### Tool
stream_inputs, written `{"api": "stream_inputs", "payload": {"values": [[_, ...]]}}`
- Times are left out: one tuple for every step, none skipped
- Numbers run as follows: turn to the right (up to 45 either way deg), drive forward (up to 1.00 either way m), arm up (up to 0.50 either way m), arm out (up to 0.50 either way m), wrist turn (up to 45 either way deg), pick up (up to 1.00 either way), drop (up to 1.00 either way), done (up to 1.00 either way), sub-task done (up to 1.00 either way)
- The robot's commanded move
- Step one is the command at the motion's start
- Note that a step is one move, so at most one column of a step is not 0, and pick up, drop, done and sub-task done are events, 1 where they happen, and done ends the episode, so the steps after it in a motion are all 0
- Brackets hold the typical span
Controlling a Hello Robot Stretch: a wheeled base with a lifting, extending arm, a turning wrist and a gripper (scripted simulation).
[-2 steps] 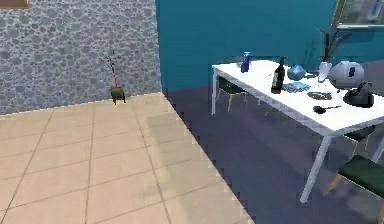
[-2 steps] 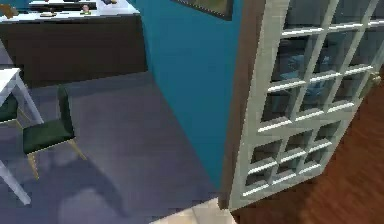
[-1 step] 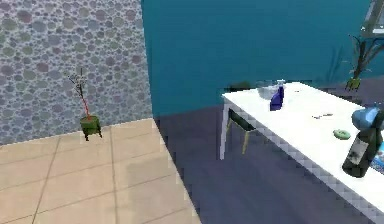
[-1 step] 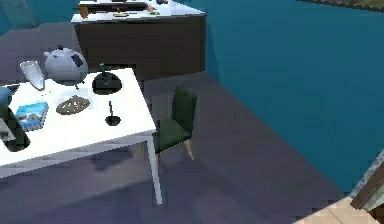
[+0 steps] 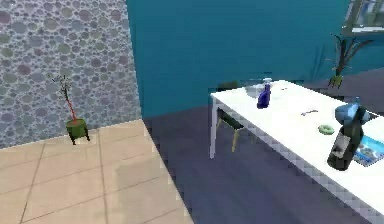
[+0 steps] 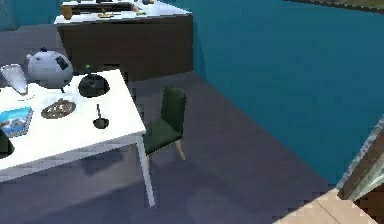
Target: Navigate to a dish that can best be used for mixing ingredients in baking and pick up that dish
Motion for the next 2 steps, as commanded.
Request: {"api": "stream_inputs", "payload": {"values": [[0.0,0.75,0.00,0.00,0.0,0.00,0.00,0.00,0.00],[-45.0,0.00,0.00,0.00,0.0,0.00,0.00,0.00,0.00]]}}
